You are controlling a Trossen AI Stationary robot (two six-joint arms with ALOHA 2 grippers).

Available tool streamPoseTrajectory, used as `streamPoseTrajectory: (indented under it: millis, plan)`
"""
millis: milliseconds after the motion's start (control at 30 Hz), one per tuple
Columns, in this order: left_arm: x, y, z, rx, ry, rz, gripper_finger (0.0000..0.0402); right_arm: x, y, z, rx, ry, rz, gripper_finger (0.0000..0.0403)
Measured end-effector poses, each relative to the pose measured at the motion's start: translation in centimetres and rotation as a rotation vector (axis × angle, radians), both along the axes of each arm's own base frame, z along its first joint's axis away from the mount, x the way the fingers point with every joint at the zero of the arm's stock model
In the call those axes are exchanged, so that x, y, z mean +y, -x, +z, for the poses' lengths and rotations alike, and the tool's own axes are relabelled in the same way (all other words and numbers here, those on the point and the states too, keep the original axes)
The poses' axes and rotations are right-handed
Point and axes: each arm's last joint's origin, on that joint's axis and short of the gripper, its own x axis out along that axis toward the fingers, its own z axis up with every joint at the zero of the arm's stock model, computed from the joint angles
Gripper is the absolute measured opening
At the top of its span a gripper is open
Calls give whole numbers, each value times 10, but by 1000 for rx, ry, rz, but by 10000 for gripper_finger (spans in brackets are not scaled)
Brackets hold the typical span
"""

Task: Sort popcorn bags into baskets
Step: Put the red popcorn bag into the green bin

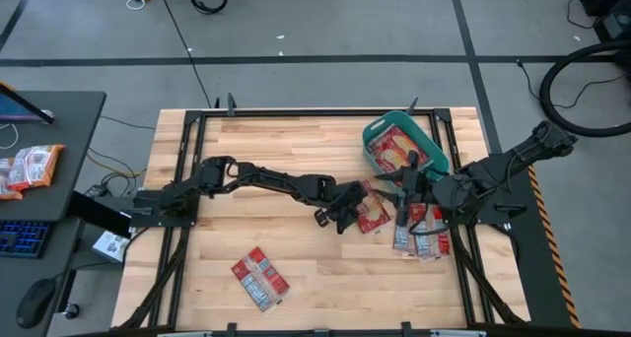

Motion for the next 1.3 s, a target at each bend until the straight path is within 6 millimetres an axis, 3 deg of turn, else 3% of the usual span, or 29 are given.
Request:
streamPoseTrajectory:
  millis: [400,500,667,733,900,1033,1133,1300]
  plan:
    - [0,-7,-15,-27,-68,-22,168,1,-1,2,-12,0,24,168]
    - [0,-6,-17,-17,-62,-17,128,1,-1,1,-7,2,26,168]
    - [1,-6,-18,-15,-56,18,23,1,-1,1,-6,4,30,168]
    - [1,-6,-18,-22,-51,66,17,1,0,0,3,7,31,168]
    - [-2,4,0,-1,-34,172,17,1,0,-1,22,15,38,168]
    - [0,11,38,-62,-14,236,17,0,2,0,18,35,36,168]
    - [3,15,59,-114,-37,280,17,-3,5,8,-13,41,11,168]
    - [5,16,77,-188,-87,317,17,-7,13,22,-79,47,7,168]
